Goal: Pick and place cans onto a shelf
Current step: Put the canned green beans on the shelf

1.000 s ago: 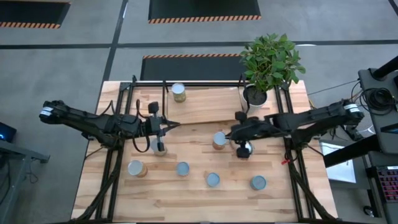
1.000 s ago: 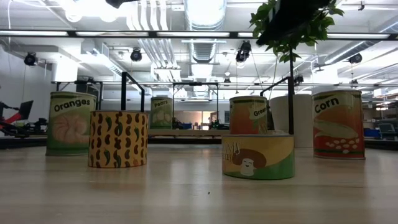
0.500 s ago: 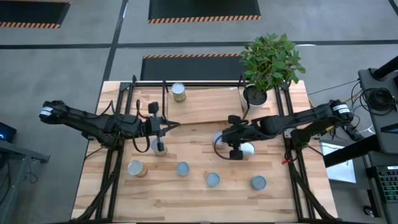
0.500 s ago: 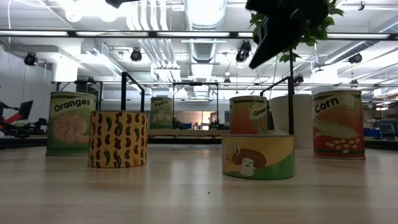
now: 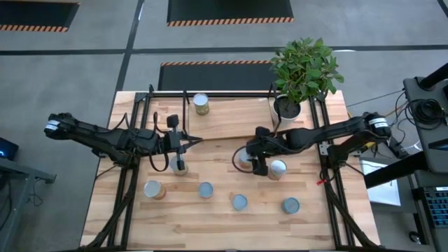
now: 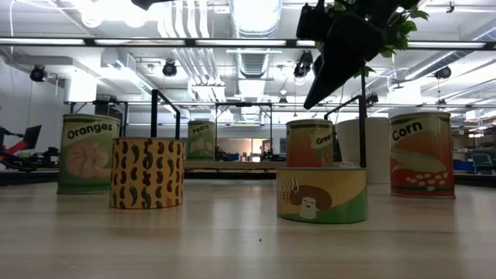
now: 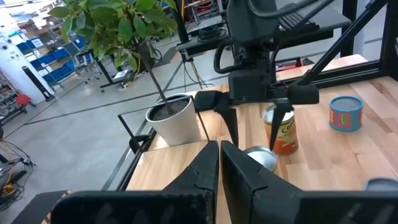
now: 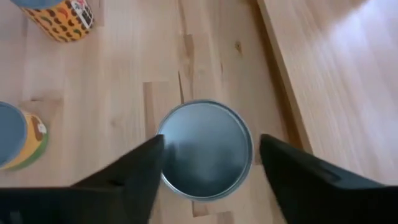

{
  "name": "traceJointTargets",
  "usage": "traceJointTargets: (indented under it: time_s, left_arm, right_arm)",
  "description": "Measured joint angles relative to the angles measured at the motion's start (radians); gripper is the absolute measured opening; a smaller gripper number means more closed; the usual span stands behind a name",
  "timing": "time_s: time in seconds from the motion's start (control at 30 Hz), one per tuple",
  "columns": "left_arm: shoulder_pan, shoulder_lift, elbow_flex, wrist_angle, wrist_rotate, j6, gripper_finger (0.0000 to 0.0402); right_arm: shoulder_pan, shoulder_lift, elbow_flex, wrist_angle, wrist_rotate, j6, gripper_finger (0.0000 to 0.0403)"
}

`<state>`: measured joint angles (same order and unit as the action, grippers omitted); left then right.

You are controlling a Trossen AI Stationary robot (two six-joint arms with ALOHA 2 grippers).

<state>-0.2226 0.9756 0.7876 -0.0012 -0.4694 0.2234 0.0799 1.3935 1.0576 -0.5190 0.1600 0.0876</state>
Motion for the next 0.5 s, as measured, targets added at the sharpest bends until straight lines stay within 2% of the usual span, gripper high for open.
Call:
traceJointTargets:
  time_s: [0.13, 0.23, 0.5]
  left_arm:
    - [0.0, 0.0, -0.001, 0.0, 0.0, 0.0, 0.0]
    - [0.0, 0.001, -0.001, 0.0, 0.0, 0.0, 0.0]
    - [0.0, 0.001, -0.002, 0.0, 0.0, 0.003, 0.0]
  right_arm:
    - [0.0, 0.018, 0.0, -0.005, -0.002, 0.002, 0.0343]
    - [0.0, 0.037, 0.0, -0.026, -0.002, 0.001, 0.0376]
    - [-0.004, 0.06, -0.001, -0.07, -0.038, -0.009, 0.0384]
